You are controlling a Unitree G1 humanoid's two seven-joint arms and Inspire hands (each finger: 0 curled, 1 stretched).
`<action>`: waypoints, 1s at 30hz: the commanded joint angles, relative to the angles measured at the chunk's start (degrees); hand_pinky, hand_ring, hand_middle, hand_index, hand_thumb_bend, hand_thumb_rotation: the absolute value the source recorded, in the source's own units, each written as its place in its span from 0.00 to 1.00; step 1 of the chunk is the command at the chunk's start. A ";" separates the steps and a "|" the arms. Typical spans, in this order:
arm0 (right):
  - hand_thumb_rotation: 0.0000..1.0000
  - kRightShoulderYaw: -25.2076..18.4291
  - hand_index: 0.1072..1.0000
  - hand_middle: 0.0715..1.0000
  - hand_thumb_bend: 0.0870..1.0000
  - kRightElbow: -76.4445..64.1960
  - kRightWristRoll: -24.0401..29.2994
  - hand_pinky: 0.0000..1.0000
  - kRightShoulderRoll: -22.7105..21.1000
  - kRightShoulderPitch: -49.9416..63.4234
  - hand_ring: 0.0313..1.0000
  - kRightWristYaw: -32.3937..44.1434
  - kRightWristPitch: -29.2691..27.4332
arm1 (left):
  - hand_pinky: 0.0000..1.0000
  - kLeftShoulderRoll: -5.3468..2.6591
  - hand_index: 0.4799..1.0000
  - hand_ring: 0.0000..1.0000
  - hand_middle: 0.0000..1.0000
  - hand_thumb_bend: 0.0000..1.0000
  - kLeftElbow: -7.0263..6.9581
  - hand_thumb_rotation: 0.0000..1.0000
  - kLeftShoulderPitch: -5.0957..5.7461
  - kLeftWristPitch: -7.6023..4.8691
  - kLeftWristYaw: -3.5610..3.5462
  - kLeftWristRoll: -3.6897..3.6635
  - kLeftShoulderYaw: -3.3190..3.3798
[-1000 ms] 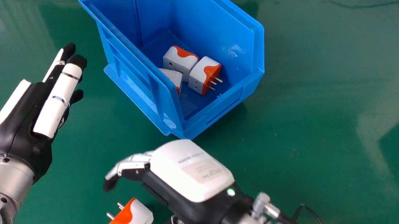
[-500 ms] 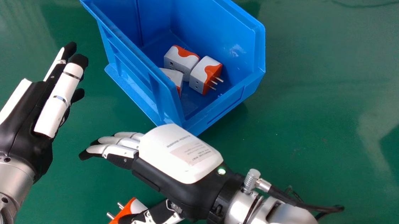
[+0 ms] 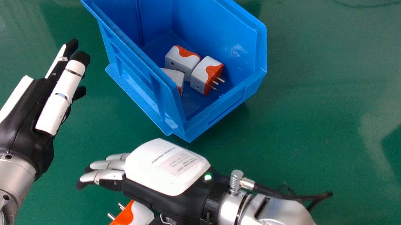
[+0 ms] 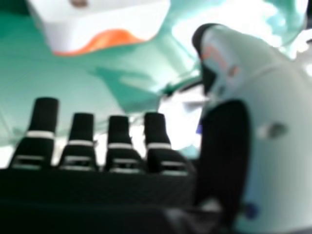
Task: Pick all objects and put in blue box
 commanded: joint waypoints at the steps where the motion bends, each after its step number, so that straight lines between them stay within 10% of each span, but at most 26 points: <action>1: 0.00 0.44 0.85 0.91 0.27 0.51 0.18 0.77 0.18 -2.65 0.89 0.54 -1.41 | 0.96 0.55 1.00 0.98 0.97 0.39 -1.92 1.00 -1.12 0.47 0.42 0.22 0.20; 18: 0.00 3.12 0.80 0.88 0.37 11.81 -4.11 0.71 1.63 -8.99 0.84 -2.49 -4.37 | 0.96 0.63 1.00 0.98 0.97 0.38 -3.06 1.00 -2.36 3.08 0.65 0.20 -0.20; 30: 0.00 3.97 0.79 0.87 0.42 14.45 -4.51 0.70 2.55 -8.07 0.84 -3.46 -3.59 | 0.96 0.86 1.00 0.98 0.98 0.39 -2.49 1.00 -2.56 2.33 0.27 0.50 -0.46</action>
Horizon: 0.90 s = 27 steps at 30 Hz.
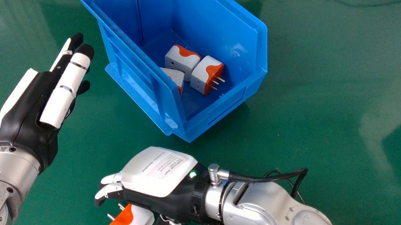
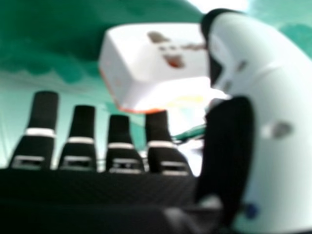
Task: Pick all objects and put in blue box
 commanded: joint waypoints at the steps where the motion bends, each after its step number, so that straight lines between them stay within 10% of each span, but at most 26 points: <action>1: 0.00 0.27 0.79 0.87 0.42 -0.43 0.44 0.70 1.08 -0.04 0.84 -1.06 -0.39 | 0.96 0.70 1.00 0.98 0.98 0.39 -0.84 1.00 -0.66 -1.05 -0.05 0.51 -0.16; 27: 0.00 2.44 0.73 0.82 0.40 5.58 -3.75 0.65 1.61 -4.43 0.78 -4.42 -2.58 | 0.95 1.21 1.00 0.98 0.97 0.39 1.48 1.00 -2.77 -2.46 -0.27 1.68 -1.03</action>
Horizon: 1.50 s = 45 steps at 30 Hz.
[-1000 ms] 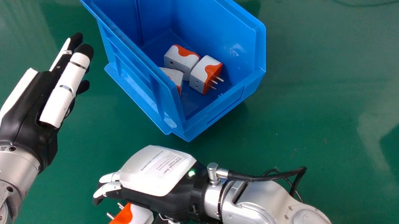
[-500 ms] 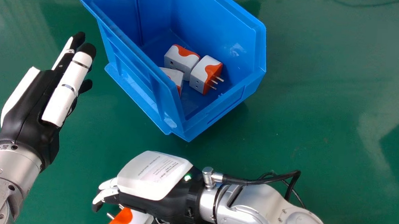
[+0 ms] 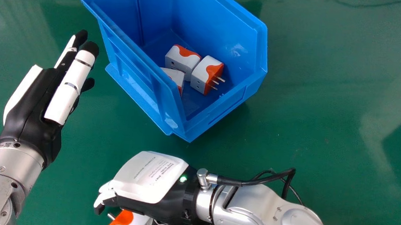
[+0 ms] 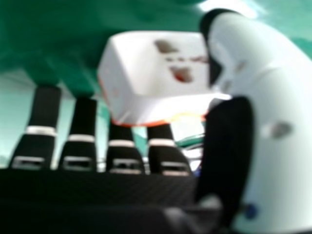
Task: Pick all objects and put in blue box
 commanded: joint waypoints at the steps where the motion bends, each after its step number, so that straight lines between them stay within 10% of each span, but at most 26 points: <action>1: 0.00 -0.31 0.73 0.81 0.40 0.91 0.21 0.65 0.05 -1.46 0.77 -0.90 -0.49 | 0.95 0.85 1.00 0.98 0.97 0.39 -0.34 1.00 -1.04 -1.70 -0.22 0.53 -0.14; 30: 0.00 -2.28 0.45 0.46 0.47 6.97 3.22 0.24 0.87 -1.01 0.38 -11.07 -3.53 | 0.95 0.92 1.00 0.98 0.96 0.40 1.48 1.00 -2.01 -2.66 -0.47 0.77 0.34; 45: 0.00 -4.01 0.46 0.43 0.47 -0.15 0.70 0.24 -0.35 3.61 0.36 -15.96 -0.26 | 0.94 0.94 1.00 0.97 0.96 0.41 1.55 1.00 -1.72 -2.73 -1.15 0.19 1.24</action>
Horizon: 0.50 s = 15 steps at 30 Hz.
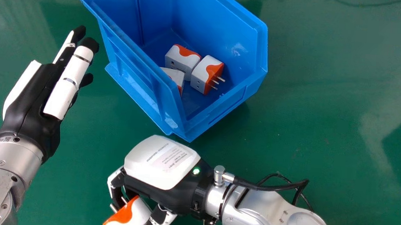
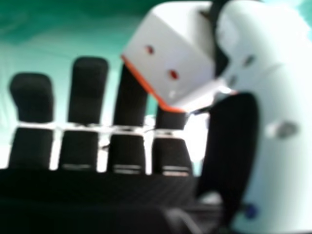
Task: Pick all objects and put in blue box
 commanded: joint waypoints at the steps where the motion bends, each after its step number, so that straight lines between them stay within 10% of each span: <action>1: 0.00 -1.21 0.46 0.43 0.47 -3.40 -0.38 0.24 -0.19 0.70 0.36 -1.81 0.56 | 0.94 0.81 1.00 0.97 0.96 0.41 -0.63 1.00 -0.38 -1.17 -0.27 -0.23 0.65; 15: 0.00 -5.59 0.43 0.46 0.47 -21.97 -0.75 0.34 -4.08 9.59 0.39 2.85 6.00 | 0.93 0.89 1.00 0.97 0.95 0.41 0.22 1.00 -0.57 -1.30 -1.10 -0.59 1.44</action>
